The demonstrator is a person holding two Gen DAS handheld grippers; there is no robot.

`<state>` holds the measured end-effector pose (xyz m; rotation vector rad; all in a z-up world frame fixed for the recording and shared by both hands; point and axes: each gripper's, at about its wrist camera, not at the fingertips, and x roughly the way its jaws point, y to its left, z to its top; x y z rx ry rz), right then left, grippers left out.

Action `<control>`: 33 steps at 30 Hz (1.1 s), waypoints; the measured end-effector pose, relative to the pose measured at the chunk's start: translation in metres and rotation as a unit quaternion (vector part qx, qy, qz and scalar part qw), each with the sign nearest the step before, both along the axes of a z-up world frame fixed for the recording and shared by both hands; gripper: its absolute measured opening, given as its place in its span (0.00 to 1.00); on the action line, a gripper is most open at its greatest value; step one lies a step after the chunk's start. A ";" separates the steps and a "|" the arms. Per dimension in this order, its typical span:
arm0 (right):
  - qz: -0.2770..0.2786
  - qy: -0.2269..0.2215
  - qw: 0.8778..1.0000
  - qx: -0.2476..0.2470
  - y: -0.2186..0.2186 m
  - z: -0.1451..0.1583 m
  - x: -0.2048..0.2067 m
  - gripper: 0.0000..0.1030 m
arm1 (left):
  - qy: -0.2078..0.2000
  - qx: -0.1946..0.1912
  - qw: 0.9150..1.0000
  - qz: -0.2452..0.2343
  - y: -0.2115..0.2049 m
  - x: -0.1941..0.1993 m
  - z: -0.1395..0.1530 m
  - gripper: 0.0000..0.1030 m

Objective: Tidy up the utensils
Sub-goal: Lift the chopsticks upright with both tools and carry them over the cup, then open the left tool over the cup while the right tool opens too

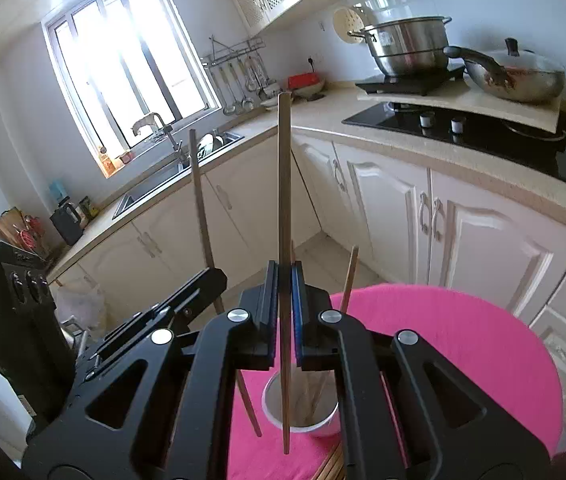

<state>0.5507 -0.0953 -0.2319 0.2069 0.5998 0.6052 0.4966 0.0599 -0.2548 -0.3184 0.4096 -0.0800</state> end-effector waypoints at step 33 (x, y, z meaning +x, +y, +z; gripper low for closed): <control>0.018 0.046 0.997 -0.055 -0.005 -0.055 -0.022 0.06 | 0.089 0.023 0.995 0.025 0.003 -0.015 -0.065 0.07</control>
